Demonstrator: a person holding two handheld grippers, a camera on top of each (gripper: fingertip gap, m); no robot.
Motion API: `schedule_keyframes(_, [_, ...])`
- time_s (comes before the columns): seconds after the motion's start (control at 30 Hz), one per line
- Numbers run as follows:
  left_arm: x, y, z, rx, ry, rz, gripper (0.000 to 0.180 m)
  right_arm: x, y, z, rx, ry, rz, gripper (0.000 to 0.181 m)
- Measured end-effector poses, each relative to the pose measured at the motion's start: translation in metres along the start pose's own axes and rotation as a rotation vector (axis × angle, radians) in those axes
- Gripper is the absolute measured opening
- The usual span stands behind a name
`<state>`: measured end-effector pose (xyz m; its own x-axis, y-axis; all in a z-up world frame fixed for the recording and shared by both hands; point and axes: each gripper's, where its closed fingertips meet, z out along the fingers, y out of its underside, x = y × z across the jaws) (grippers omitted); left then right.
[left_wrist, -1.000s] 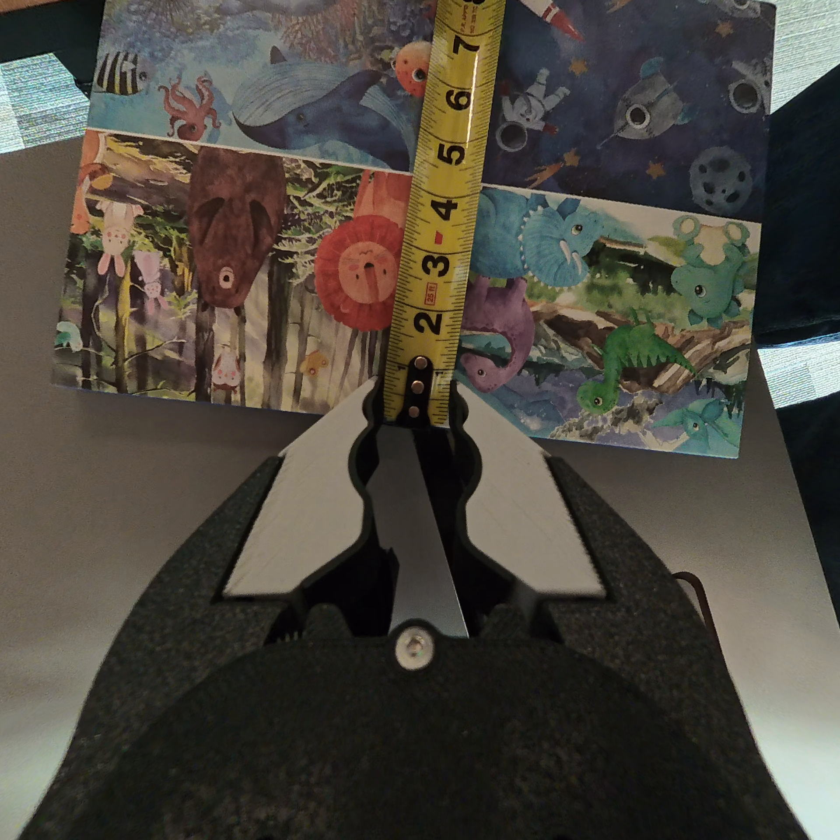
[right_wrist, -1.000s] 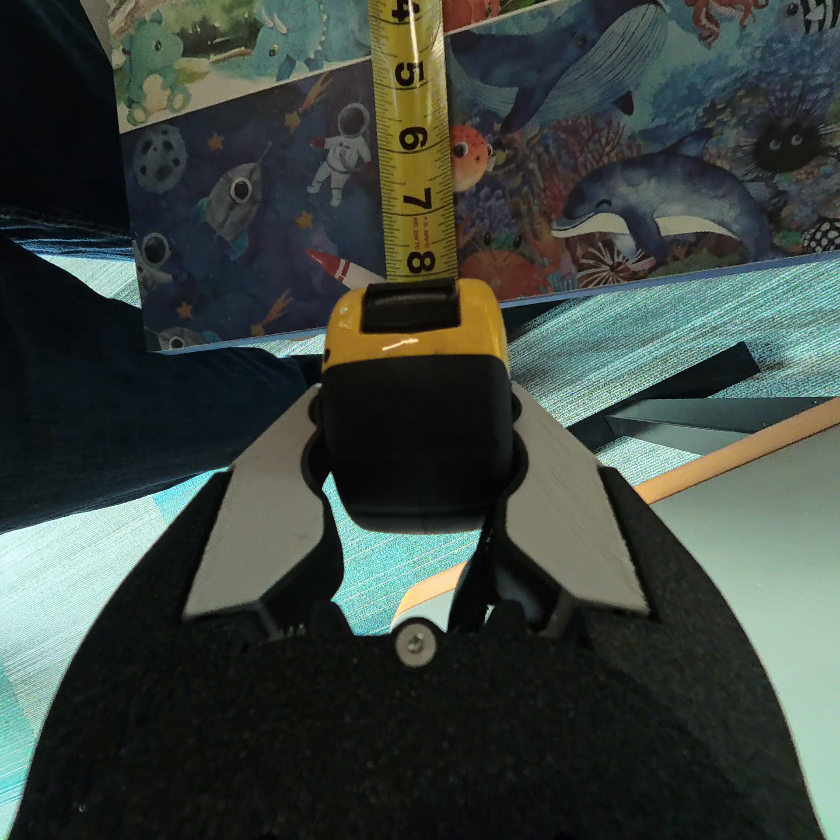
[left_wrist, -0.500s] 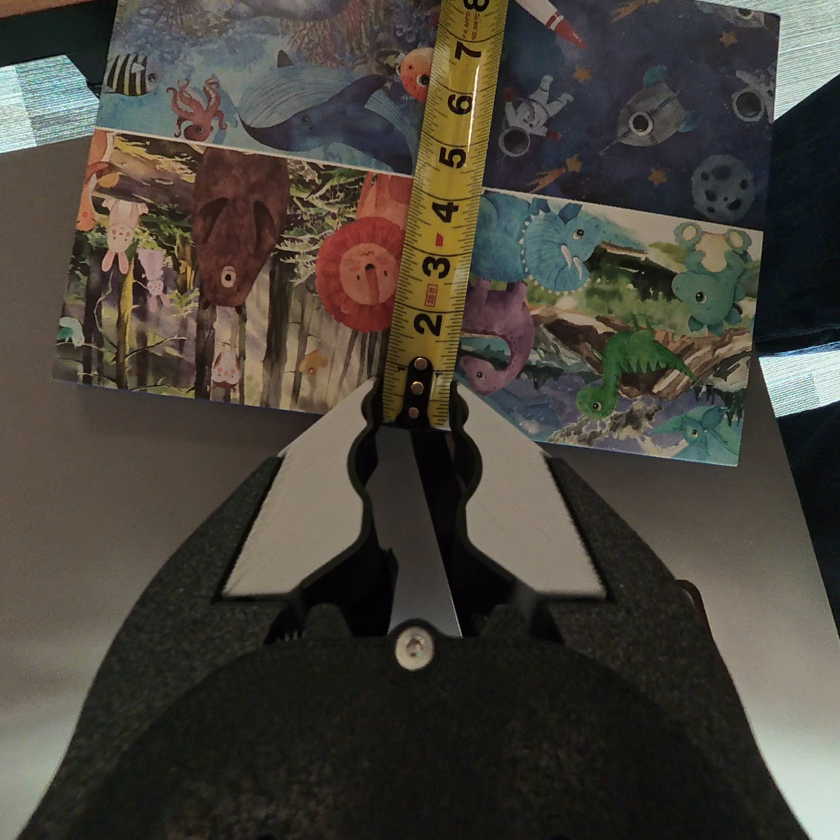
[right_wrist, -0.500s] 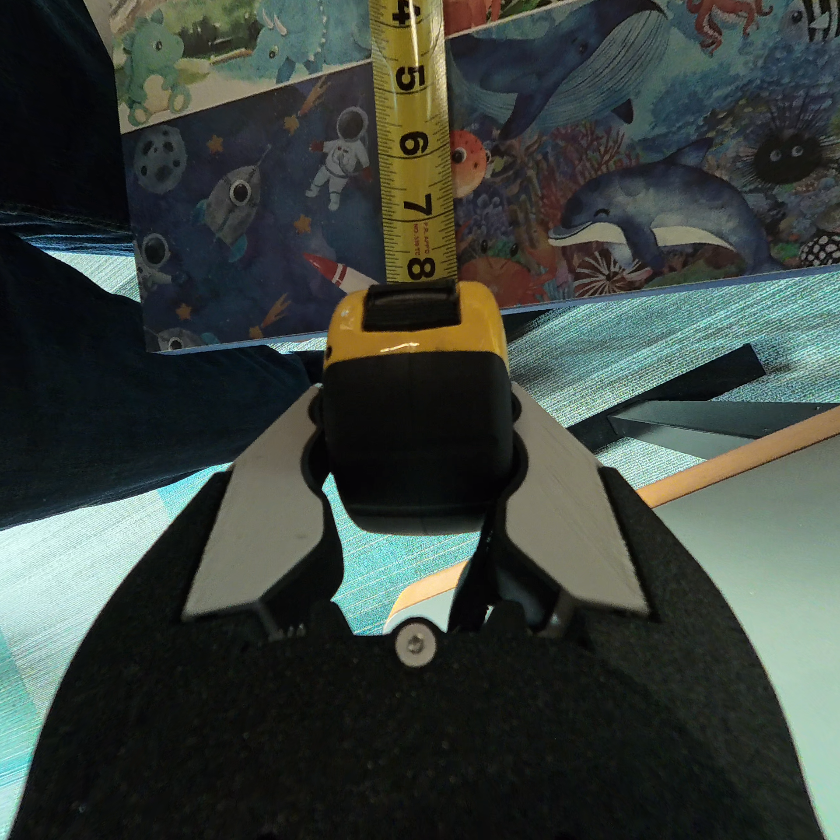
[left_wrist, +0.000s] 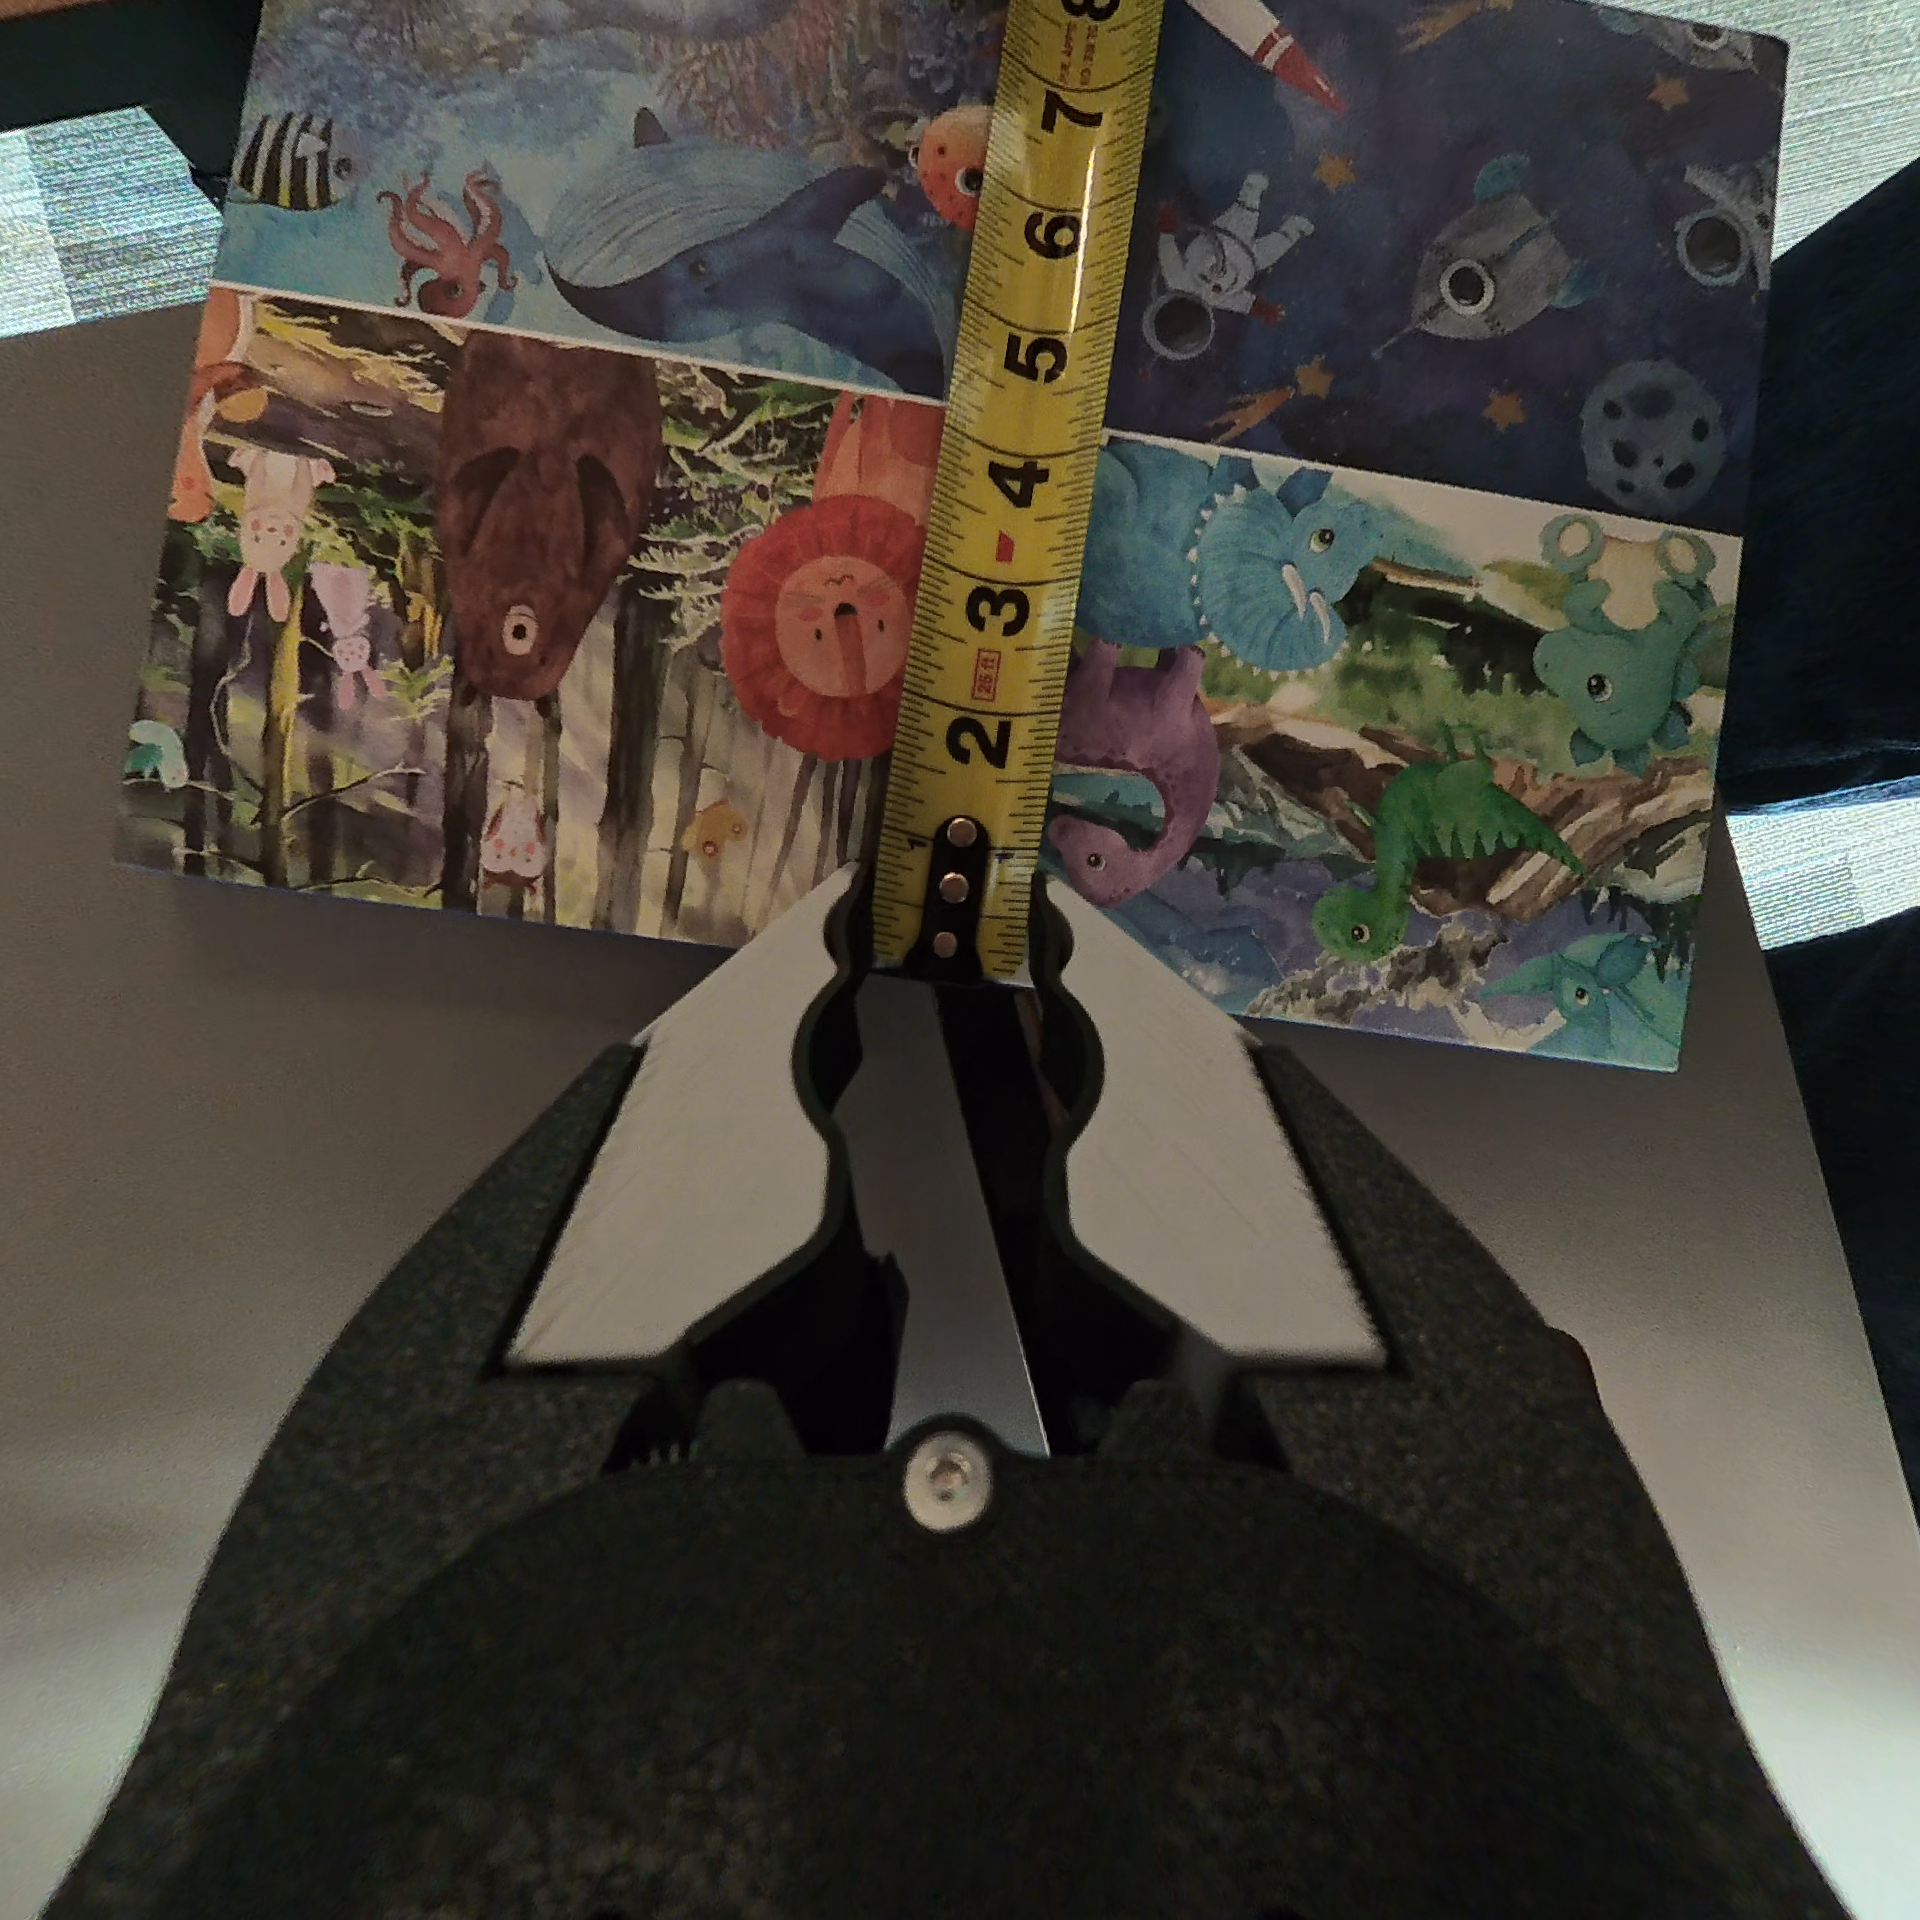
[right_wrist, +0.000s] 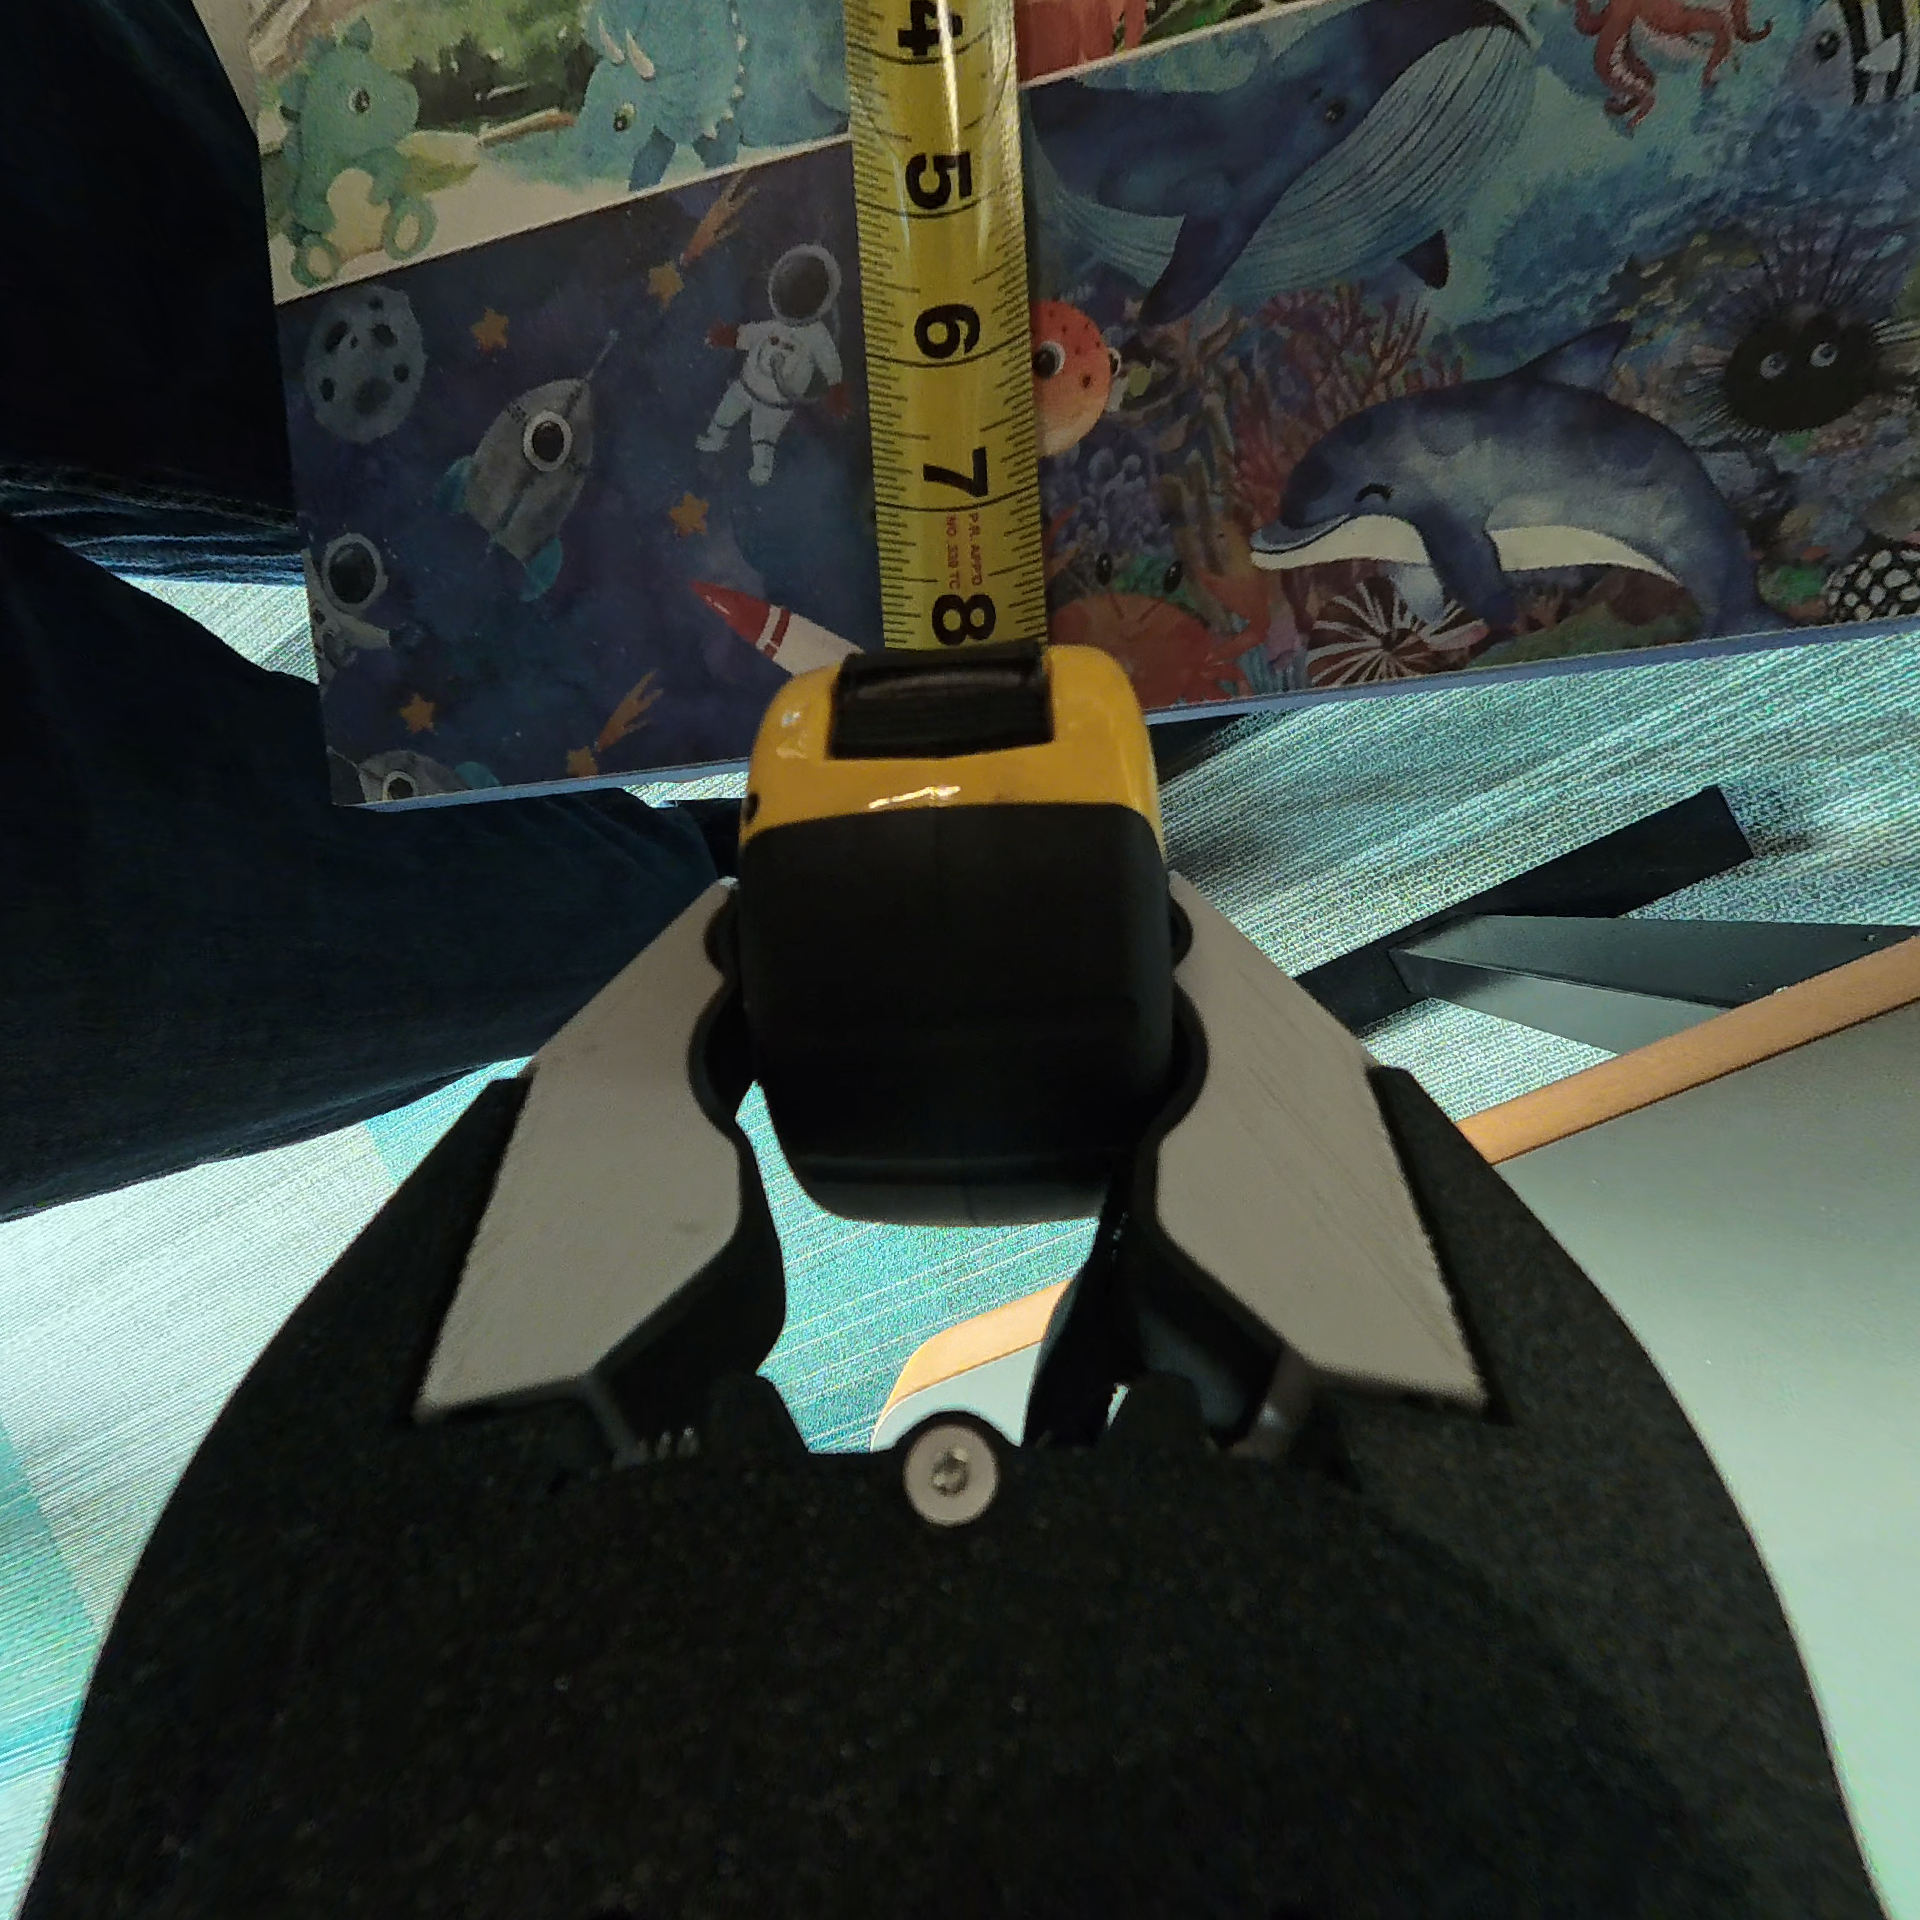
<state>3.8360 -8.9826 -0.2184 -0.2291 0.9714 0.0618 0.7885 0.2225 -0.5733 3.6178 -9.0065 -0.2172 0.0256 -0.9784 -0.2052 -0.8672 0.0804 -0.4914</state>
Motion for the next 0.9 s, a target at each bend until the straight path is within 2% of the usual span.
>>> schedule_keyframes(0.9, [0.0005, -0.0004, -0.0003, -0.004, -0.009, 0.020, 0.029, 0.0000, -0.0005, -0.0006, 0.030, 0.010, 0.014, 0.075])
